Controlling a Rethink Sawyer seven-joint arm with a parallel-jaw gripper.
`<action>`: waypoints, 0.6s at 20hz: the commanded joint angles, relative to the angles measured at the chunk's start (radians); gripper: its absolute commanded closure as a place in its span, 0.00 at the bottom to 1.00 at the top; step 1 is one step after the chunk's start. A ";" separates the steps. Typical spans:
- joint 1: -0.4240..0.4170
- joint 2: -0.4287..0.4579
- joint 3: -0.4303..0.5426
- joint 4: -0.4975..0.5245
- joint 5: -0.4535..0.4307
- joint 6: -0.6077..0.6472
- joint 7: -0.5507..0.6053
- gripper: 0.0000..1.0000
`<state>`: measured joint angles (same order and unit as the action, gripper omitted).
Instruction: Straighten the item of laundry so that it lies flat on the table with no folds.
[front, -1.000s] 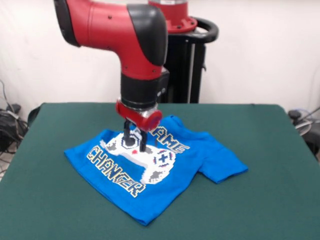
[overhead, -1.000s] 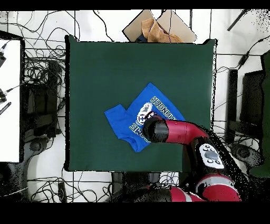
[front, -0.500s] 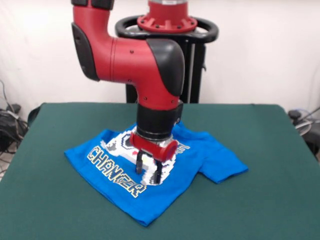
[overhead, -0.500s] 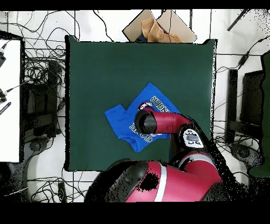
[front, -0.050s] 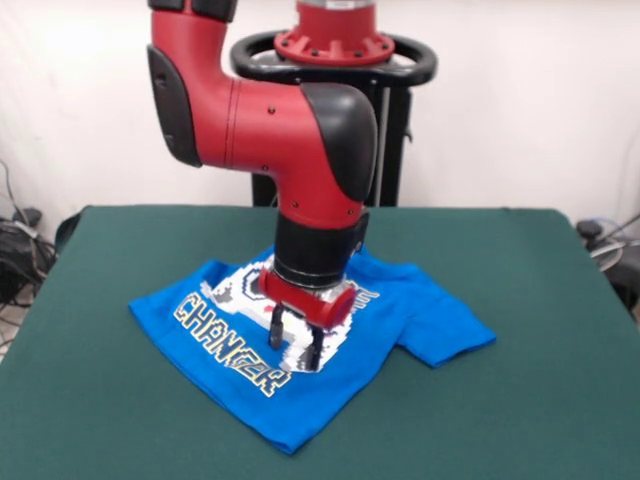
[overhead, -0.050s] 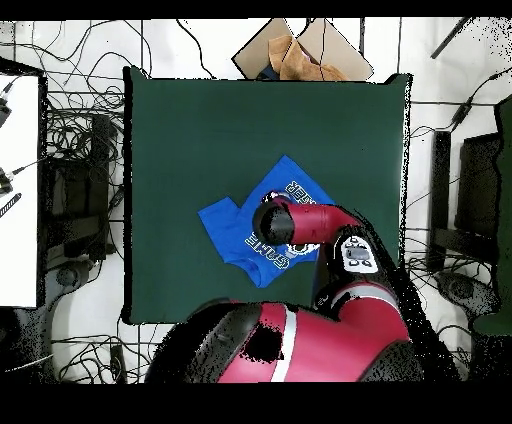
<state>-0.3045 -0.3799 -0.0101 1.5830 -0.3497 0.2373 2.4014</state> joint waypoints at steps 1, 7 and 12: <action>-0.005 0.182 0.011 -0.242 0.005 -0.055 0.036 0.00; -0.009 0.273 0.080 -0.337 0.041 -0.158 0.078 0.00; -0.016 0.254 0.132 -0.325 0.044 -0.232 0.097 0.00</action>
<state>-0.2937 -0.3656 -0.0082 1.5205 -0.3454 0.3379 2.4012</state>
